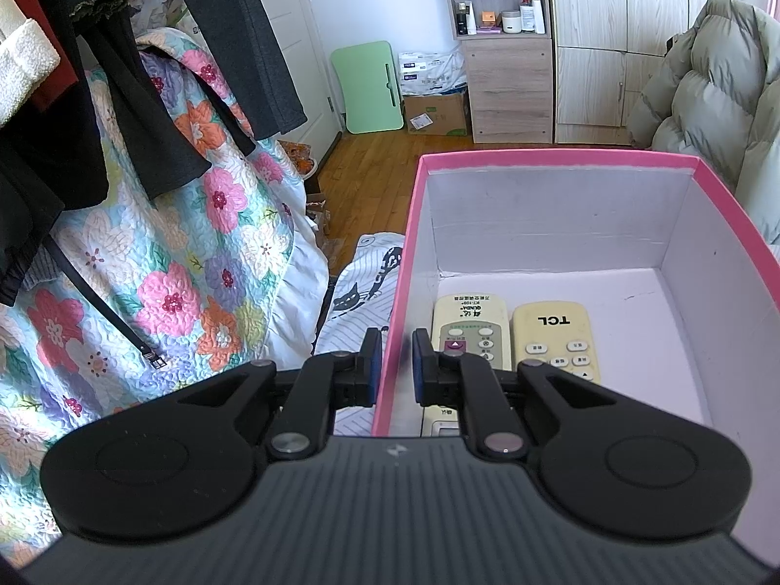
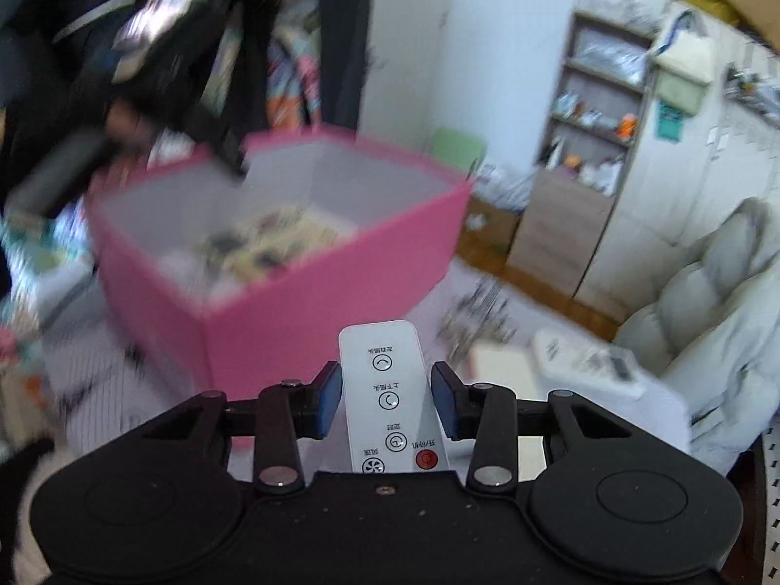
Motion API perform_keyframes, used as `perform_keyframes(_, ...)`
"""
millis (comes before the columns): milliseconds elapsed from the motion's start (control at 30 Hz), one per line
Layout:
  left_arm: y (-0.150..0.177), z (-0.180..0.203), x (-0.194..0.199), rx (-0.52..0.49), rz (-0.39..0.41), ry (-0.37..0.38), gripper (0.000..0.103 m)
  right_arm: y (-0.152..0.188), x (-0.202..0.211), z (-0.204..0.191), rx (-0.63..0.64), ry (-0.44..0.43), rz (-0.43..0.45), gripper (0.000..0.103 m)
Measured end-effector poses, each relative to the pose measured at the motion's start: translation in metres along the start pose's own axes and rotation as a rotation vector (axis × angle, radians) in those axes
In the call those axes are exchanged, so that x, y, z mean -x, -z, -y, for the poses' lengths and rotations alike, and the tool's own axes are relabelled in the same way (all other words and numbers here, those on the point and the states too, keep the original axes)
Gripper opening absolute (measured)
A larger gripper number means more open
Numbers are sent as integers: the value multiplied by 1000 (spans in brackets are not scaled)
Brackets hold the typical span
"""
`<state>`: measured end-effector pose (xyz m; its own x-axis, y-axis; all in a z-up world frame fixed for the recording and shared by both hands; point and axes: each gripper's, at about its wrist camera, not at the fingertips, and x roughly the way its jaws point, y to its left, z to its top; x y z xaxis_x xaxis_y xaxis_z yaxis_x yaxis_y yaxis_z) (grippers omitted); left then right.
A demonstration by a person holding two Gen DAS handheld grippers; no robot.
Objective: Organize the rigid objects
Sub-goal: 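Carry the small white remote into the pink box and open the right gripper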
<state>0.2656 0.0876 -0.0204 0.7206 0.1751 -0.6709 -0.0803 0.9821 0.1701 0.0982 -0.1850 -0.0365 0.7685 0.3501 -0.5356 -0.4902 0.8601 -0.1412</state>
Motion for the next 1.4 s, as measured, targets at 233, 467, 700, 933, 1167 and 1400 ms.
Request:
perform_keyframes(233,0,-3,2,8,5,-4,11,-78,9,-5,40,-97,48,46)
perform_keyframes(467,0,-7,2,11,5,-2,11,-125,-58,-41,102,-342,-191,46)
perform_keyframes(700,0,-7,1,19,8,3,11,-121,-134,-51,-22,-299,-511,46)
perform_keyframes(933,0,-8,1,21,15,6,11,-112,-151,-64,-30,-250,-582,46)
perform_keyframes(1167,1,-10,2,22,18,8,11,-108,-163,-65,-126,-309,-672,44)
perform_keyframes(1400,1,-9,2,18,16,5,11,-110,-147,-61,-203,-298,-623,43)
